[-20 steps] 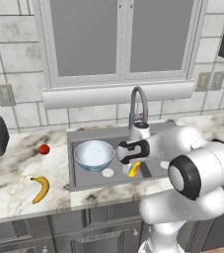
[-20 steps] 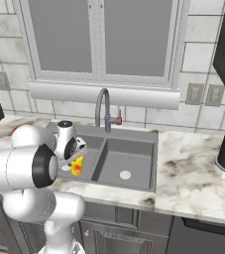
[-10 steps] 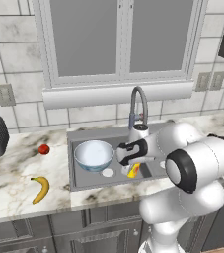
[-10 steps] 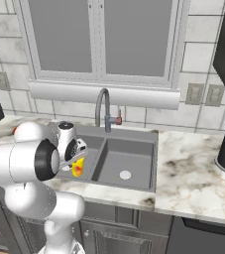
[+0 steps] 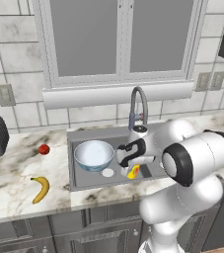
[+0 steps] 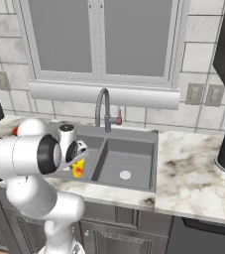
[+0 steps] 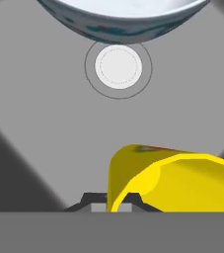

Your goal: Remove the banana and apple from the sink. Then move the bowl and cup from the counter to the sink for washing.

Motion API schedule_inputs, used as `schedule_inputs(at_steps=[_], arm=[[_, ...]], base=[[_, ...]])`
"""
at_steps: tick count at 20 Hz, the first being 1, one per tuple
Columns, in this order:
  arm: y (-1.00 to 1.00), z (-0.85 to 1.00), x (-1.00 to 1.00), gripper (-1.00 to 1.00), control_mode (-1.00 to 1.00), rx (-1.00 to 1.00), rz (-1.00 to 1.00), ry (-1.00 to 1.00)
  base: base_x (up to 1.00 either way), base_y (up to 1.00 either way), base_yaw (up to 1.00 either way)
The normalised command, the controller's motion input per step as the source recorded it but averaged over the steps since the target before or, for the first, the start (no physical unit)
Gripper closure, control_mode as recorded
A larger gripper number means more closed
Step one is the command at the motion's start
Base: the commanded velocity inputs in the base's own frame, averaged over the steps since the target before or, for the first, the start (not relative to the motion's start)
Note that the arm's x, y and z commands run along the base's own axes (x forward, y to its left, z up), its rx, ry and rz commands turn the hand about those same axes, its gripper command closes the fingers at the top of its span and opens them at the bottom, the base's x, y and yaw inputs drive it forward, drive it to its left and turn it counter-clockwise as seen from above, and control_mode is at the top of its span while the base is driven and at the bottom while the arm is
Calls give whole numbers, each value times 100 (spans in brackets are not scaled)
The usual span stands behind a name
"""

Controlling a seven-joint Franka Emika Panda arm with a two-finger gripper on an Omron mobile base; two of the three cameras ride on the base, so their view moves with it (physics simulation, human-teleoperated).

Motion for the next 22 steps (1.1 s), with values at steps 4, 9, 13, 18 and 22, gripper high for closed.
schedule_inputs(at_steps=[4, 9, 13, 18, 22], arm=[[0, -10, 5, 100, -100, 0, -3, 0], [0, -10, 5, 100, -100, 0, -2, 0], [0, -11, 5, 100, -100, 0, -3, 0], [0, -10, 6, 100, -100, 0, -3, 0], [0, -9, 6, 100, -100, 0, -3, 0]], base=[[0, 0, 0], [0, 0, 0], [0, 0, 0], [0, 0, 0], [0, 0, 0]])
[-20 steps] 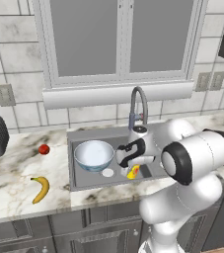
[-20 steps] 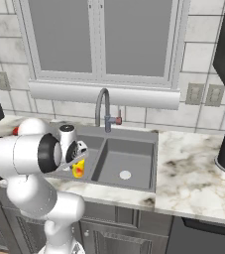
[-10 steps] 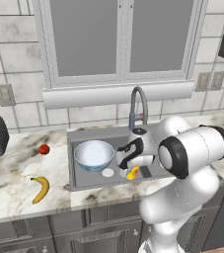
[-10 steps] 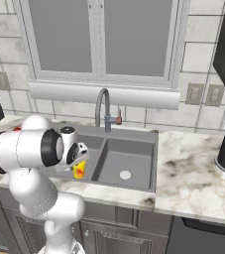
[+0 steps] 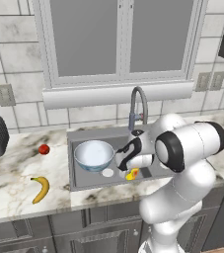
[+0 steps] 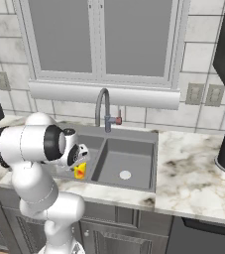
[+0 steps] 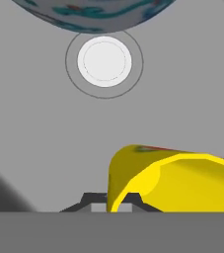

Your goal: Remove the banana and apple from the sink. Then move the bowl and cup from the counter to the sink for washing.

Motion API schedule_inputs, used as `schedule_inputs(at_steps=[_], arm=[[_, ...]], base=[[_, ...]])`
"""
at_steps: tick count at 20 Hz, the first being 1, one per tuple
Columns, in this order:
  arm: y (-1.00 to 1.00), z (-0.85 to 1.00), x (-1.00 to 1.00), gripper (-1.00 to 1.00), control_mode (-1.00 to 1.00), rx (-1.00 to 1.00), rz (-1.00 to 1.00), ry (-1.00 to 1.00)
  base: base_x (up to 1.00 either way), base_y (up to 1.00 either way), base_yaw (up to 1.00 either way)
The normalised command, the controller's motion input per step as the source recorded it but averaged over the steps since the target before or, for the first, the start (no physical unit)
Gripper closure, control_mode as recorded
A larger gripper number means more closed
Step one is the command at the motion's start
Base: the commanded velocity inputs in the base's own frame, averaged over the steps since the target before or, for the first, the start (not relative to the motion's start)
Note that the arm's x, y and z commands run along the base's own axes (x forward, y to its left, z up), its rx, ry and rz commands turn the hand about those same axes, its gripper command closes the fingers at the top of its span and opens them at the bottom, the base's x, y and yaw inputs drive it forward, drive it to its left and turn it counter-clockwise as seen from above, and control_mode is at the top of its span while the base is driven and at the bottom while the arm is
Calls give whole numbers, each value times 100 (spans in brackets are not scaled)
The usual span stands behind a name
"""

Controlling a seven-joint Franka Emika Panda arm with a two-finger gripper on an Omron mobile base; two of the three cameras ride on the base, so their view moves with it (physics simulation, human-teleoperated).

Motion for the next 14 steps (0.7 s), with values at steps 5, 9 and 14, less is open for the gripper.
schedule_inputs(at_steps=[5, 9, 14], arm=[[0, -11, 5, 100, -100, 0, -3, -1], [0, -11, 6, 100, -100, 0, -3, -2], [0, -10, 5, 100, -100, 0, -4, -3]], base=[[0, 0, 0], [0, 0, 0], [0, 0, 0]])
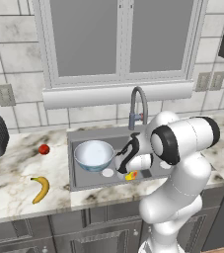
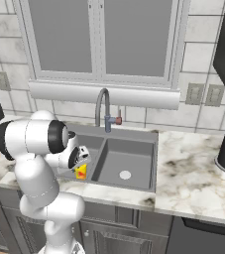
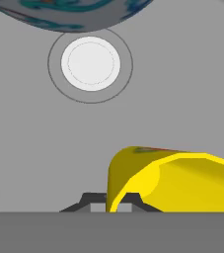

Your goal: Remove the banana and apple from the sink. Then move the bowl and cup from the counter to the sink for washing.

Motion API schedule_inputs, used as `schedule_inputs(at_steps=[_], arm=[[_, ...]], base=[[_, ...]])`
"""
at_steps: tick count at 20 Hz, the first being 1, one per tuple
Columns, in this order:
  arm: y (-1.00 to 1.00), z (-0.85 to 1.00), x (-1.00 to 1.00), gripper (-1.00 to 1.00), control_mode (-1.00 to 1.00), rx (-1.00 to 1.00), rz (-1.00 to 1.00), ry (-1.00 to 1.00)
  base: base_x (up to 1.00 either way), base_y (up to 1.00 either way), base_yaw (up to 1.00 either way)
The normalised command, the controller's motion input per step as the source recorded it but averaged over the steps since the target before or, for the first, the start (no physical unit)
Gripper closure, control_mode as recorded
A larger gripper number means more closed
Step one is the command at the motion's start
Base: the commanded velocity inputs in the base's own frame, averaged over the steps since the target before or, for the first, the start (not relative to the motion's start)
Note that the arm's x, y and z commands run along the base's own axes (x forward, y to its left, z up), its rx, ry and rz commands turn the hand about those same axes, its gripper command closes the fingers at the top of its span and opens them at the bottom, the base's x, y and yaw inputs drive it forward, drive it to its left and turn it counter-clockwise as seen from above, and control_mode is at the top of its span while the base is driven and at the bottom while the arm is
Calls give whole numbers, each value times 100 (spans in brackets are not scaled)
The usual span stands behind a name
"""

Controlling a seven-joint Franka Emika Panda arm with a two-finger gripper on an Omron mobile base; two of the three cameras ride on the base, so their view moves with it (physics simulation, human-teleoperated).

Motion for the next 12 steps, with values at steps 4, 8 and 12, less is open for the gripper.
schedule_inputs(at_steps=[4, 8, 12], arm=[[0, -10, 3, 100, -100, 0, -3, -4], [0, -10, 3, 100, -100, 0, -3, -5], [0, -11, 3, 100, -100, 0, -3, -5]], base=[[0, 0, 0], [0, 0, 0], [0, 0, 0]])
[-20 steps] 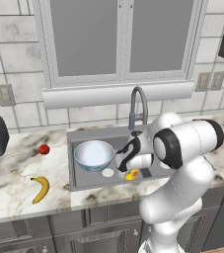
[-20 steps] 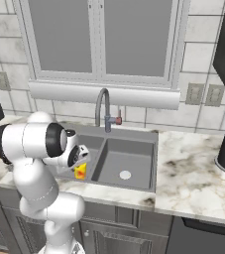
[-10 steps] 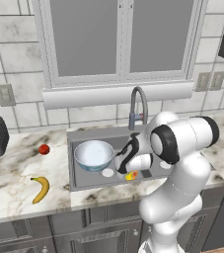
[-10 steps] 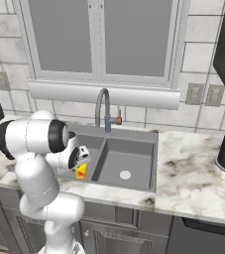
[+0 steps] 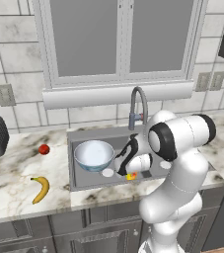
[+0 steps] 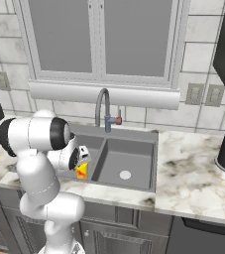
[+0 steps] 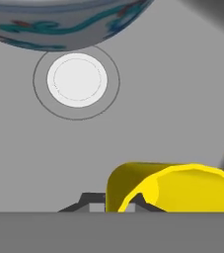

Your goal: Remove the banana and apple from the sink. Then move the bowl and cup from the counter to the sink for washing.

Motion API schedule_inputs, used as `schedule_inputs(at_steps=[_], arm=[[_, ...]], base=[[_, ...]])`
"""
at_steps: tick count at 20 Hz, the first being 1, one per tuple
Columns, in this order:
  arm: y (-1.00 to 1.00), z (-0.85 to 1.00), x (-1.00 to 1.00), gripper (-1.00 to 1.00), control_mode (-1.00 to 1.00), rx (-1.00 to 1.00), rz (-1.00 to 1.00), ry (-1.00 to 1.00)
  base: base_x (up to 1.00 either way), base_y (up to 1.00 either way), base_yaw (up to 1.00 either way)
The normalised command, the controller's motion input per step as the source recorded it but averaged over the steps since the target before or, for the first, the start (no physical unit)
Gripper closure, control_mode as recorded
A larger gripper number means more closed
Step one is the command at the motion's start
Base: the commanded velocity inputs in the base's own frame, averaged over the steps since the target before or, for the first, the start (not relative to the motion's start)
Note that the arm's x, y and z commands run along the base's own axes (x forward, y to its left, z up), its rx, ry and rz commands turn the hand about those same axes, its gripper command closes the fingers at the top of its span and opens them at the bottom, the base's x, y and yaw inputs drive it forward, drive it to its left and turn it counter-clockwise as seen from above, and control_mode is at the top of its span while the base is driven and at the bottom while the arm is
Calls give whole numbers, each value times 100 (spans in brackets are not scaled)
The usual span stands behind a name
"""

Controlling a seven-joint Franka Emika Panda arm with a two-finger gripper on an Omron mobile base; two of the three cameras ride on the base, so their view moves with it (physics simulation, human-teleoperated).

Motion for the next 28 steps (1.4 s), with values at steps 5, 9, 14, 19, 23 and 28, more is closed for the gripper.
schedule_inputs(at_steps=[5, 9, 14, 19, 23, 28], arm=[[0, -12, 1, 100, -100, 0, -3, -4], [0, -12, 0, 100, -100, 0, -2, -1], [-4, -5, 0, 100, -100, 0, -2, -2], [-2, -1, 0, -100, -100, 0, -1, -3], [-9, 0, 0, -100, -100, 0, -3, -2], [-6, 2, 0, -100, -100, 0, -2, -3]], base=[[0, 0, 0], [0, 0, 0], [0, 0, 0], [0, 0, 0], [0, 0, 0], [0, 0, 0]])
